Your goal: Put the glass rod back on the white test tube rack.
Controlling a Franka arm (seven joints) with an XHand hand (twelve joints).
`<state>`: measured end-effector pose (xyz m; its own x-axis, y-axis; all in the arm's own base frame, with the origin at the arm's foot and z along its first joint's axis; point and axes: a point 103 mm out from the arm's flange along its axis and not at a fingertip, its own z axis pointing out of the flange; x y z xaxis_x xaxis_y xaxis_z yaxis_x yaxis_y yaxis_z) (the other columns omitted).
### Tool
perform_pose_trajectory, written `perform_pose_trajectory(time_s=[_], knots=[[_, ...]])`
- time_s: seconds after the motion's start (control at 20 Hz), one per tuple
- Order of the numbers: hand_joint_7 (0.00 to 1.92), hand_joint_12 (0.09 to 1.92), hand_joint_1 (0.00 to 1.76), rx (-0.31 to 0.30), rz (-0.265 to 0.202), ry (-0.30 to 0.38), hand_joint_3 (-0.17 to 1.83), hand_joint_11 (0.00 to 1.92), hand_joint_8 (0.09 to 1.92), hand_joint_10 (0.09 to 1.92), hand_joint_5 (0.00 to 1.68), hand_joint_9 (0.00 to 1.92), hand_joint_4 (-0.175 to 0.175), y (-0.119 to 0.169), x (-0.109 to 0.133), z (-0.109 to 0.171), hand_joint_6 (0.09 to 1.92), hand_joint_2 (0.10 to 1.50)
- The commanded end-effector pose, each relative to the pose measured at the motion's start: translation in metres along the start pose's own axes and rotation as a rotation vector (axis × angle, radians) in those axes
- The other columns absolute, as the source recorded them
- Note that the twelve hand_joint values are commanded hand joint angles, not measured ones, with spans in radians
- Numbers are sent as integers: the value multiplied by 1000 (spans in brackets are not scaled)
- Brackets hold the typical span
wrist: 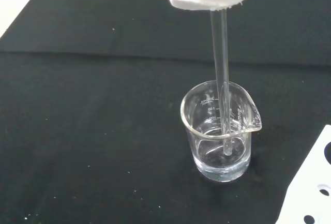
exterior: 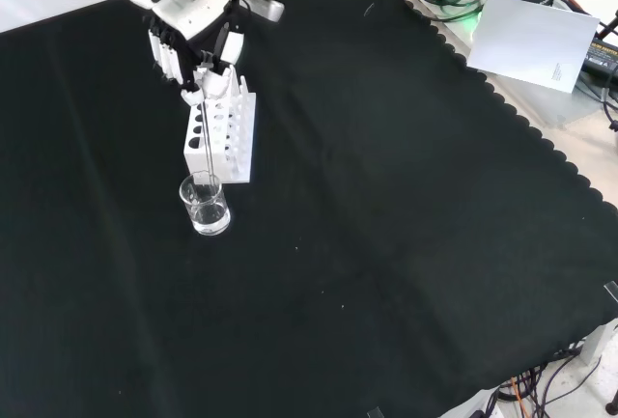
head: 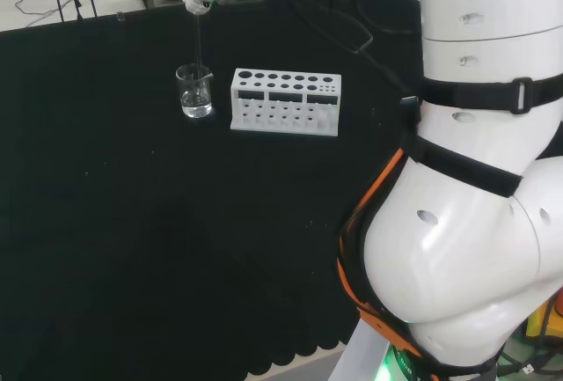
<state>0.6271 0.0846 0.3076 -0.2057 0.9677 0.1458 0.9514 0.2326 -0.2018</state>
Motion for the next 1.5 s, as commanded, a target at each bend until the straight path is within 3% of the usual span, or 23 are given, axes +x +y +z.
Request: perform_pose_trajectory(time_s=[0.05, 0.5, 0.95, 1.5], knots=[[1162, 781, 1303, -27, -26, -7, 28, 1204, 1030, 641, 1314, 1726, -175, -3, 9, -7, 87, 1021], [1162, 780, 1303, -78, -10, 7, 27, 1204, 1030, 641, 1314, 1725, -175, -10, 9, -24, 87, 1021], [1162, 780, 1303, -91, -2, 5, 27, 1204, 1031, 642, 1314, 1725, -175, -10, 13, -35, 87, 1022], [1161, 779, 1303, -128, 50, 24, 25, 1204, 1031, 644, 1315, 1726, -175, -33, -21, -77, 87, 1023]])
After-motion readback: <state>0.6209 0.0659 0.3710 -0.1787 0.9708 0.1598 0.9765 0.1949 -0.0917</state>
